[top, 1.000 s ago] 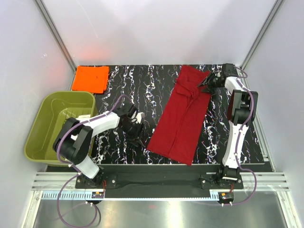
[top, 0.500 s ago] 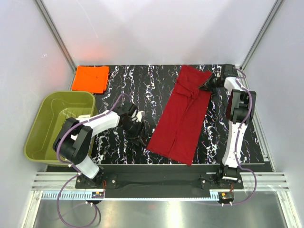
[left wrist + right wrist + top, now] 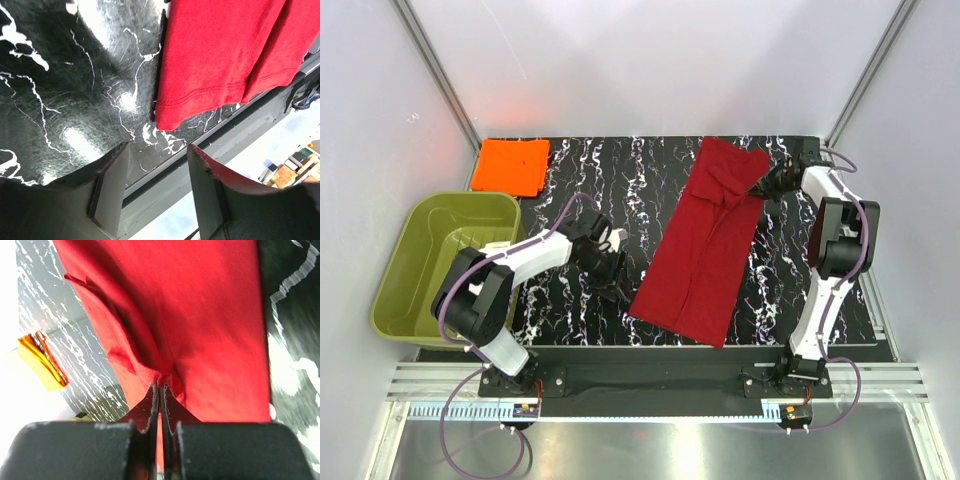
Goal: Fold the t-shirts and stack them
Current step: Fold the tshirt
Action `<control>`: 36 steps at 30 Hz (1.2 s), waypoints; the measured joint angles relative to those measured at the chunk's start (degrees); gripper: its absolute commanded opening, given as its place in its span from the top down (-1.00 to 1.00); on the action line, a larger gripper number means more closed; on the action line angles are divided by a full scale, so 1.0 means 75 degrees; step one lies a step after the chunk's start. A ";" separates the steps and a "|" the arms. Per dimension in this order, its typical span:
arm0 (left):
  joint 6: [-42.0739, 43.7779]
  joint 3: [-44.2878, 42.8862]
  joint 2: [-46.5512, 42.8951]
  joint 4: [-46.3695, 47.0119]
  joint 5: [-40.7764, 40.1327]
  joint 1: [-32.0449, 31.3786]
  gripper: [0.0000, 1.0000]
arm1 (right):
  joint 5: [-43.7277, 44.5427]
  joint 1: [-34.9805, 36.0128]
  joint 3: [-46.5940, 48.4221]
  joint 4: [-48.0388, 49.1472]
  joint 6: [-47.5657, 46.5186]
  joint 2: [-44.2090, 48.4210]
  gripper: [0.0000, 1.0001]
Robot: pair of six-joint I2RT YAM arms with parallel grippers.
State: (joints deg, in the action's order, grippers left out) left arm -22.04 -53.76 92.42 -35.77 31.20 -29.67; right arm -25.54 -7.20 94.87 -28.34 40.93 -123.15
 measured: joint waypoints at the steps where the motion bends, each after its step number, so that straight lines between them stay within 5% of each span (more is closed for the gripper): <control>1: 0.0000 -0.0012 0.0000 0.0006 0.0003 0.0000 -0.08 | 0.0108 0.0000 -0.0160 0.0012 0.0090 0.0163 1.00; 9: 0.0000 -0.0012 -0.0017 0.0044 0.0012 0.0015 -0.09 | 0.0868 0.0003 -0.1355 0.0105 0.0676 0.0755 0.98; 17: 0.0000 -0.0009 -0.0017 0.0047 0.0012 0.0017 -0.09 | 0.1212 0.0003 -0.2043 0.0122 0.1020 0.0973 0.06; 23: 0.0003 -0.0003 -0.0017 0.0055 0.0017 0.0047 -0.09 | 0.1562 0.0003 -0.1180 -0.0344 0.0093 0.0968 -0.32; 28: 0.0000 0.0050 -0.0017 0.0137 0.0067 0.0052 -0.09 | 0.1690 0.0003 0.0545 -0.0551 -0.0758 0.0560 -0.31; 32: -0.0017 0.0128 -0.0020 0.0242 0.0166 0.0052 -0.09 | 0.1559 0.0023 0.1821 -0.0542 -0.0994 -0.0213 -0.07; 36: -0.0093 0.0140 -0.0026 0.0452 0.0361 0.0052 -0.09 | 0.1454 0.0070 0.2795 -0.0618 -0.0988 -0.1142 -0.18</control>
State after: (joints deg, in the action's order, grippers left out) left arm -22.74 -52.71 92.23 -32.38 33.91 -29.28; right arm -14.63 -6.68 115.83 -32.97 33.52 -131.72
